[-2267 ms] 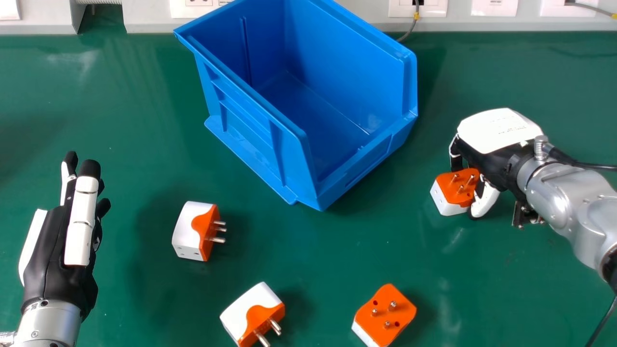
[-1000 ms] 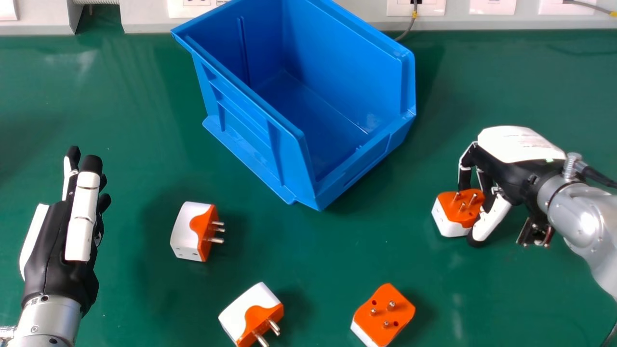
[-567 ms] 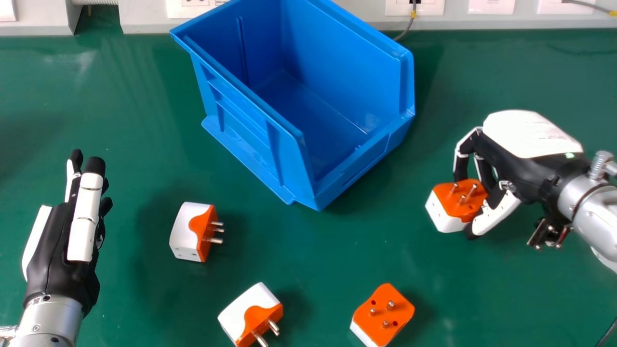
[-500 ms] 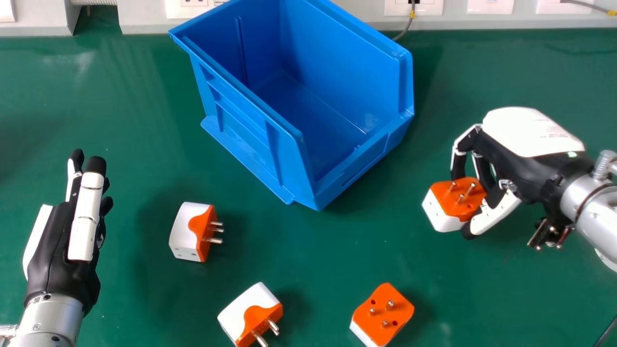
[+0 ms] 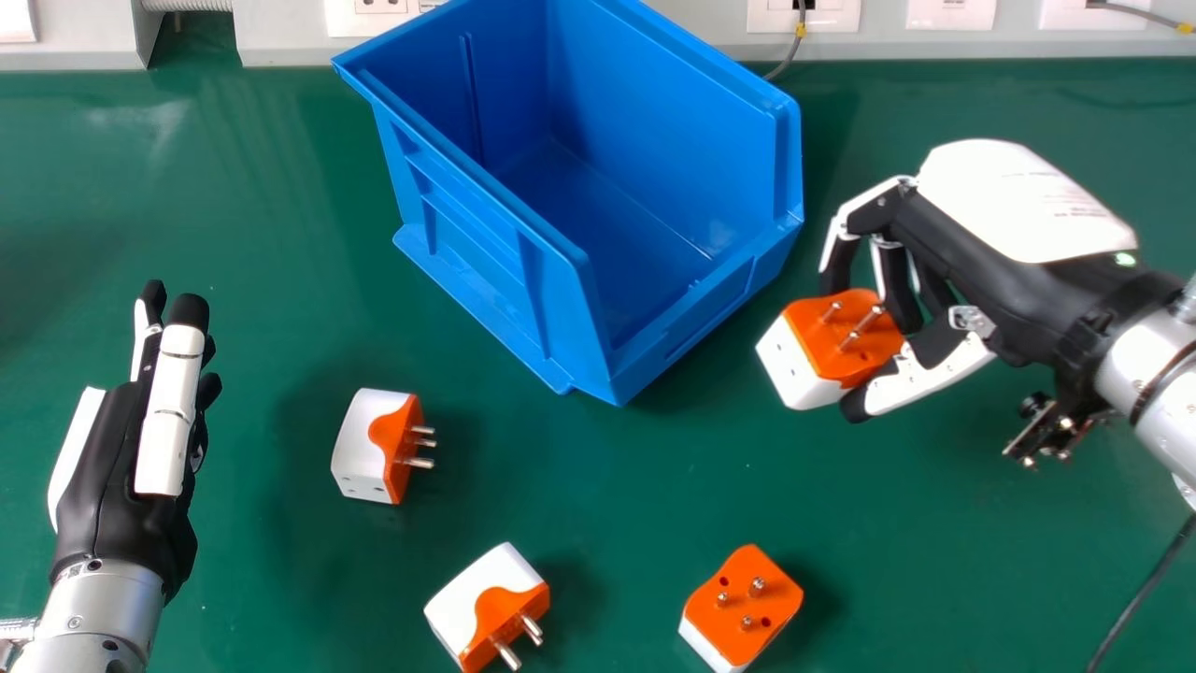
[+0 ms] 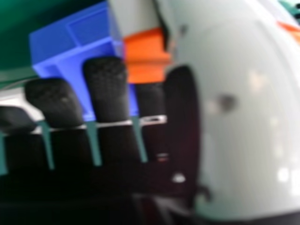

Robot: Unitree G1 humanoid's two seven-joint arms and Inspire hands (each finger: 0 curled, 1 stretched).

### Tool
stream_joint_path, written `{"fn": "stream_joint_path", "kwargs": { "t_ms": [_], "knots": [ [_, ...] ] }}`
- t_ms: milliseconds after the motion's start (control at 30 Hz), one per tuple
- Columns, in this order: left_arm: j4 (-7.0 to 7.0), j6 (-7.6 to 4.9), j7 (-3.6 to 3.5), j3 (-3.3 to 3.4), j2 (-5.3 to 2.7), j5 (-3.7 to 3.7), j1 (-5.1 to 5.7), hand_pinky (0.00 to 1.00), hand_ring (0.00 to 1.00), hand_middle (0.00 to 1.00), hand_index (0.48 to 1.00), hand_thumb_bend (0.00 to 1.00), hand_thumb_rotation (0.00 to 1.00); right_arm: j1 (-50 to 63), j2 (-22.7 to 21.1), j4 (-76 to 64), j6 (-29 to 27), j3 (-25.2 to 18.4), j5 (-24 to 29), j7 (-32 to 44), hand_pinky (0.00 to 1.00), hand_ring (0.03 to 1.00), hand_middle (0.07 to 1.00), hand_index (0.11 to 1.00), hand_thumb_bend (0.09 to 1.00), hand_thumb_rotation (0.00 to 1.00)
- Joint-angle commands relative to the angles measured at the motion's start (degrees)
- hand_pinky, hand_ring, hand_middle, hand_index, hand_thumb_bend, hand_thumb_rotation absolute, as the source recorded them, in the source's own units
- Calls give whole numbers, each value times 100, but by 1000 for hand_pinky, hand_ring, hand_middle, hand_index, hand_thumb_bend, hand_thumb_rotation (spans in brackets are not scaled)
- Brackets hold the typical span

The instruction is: Pick all objects and put in blue box

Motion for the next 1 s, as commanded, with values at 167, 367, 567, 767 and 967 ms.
{"fn": "stream_joint_path", "kwargs": {
  "t_ms": [167, 367, 567, 767, 967],
  "knots": [
    [-16, -41, 22, -25, 39, 39, -120, 992, 1000, 1000, 1000, 595, 1000, -936, 305, 257, -308, 202, -148, -120, 88, 138, 448, 484, 509, 0],
    [-11, -52, 9, -35, 38, 31, -129, 988, 1000, 1000, 1000, 586, 1000, -1725, 590, 1127, -557, 461, -398, -332, 78, 128, 446, 490, 509, 0],
    [23, -74, -10, -38, 42, 33, -128, 988, 1000, 1000, 1000, 575, 1000, -2511, 1027, 2033, -373, 653, -611, -560, 62, 111, 446, 490, 510, 0],
    [47, -79, -25, -21, 54, 18, -116, 989, 1000, 1000, 1000, 571, 1000, -3209, 1309, 2918, -288, 857, -935, -953, 59, 105, 445, 492, 510, 0],
    [-73, -66, -27, -52, 58, 53, -45, 989, 1000, 1000, 1000, 570, 1000, -3945, 1555, 3897, -215, 1100, -1178, -1262, 70, 115, 447, 491, 510, 0]
  ]
}}
